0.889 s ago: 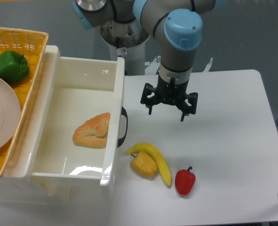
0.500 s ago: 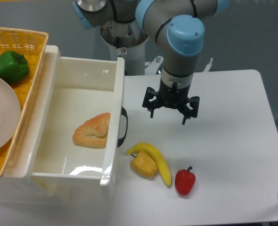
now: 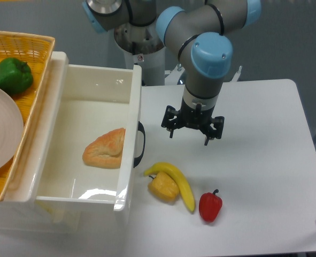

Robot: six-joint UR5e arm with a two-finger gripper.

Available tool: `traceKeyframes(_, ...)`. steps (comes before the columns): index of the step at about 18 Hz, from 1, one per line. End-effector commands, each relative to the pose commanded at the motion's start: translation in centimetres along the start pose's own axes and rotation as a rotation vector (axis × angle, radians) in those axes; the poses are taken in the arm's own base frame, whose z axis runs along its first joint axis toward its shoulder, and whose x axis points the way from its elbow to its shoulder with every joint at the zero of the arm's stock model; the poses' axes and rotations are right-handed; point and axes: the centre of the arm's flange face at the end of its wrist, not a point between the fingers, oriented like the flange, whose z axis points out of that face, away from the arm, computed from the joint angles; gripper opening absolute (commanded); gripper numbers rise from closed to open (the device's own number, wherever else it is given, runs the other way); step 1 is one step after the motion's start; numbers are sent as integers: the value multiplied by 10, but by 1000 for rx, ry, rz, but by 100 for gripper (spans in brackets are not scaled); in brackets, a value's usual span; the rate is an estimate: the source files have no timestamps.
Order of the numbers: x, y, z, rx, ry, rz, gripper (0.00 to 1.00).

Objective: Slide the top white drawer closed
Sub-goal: 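Lower the open gripper toward the black handle of the open drawer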

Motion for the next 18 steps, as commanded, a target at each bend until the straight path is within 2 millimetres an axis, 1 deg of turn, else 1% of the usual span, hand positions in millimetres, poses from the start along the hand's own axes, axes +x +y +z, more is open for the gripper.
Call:
traceKeyframes(2, 4, -5, 7, -6, 5, -61, 100)
traceKeyframes(4, 7, -9, 19, -25, 15, -68, 100)
traceKeyframes(7, 7, -10, 24, -32, 27, -99, 100)
traceKeyframes(9, 11, -14, 29, -38, 32, -128, 100)
traceKeyframes(11, 11, -16, 32, -38, 37, -141, 100)
traceKeyframes(14, 13, -20, 41, -29, 85, -163, 100)
traceKeyframes(16, 11, -21, 42, -8, 129, -204, 100)
traceKeyframes(18, 9, -21, 42, -9, 136, -219, 100)
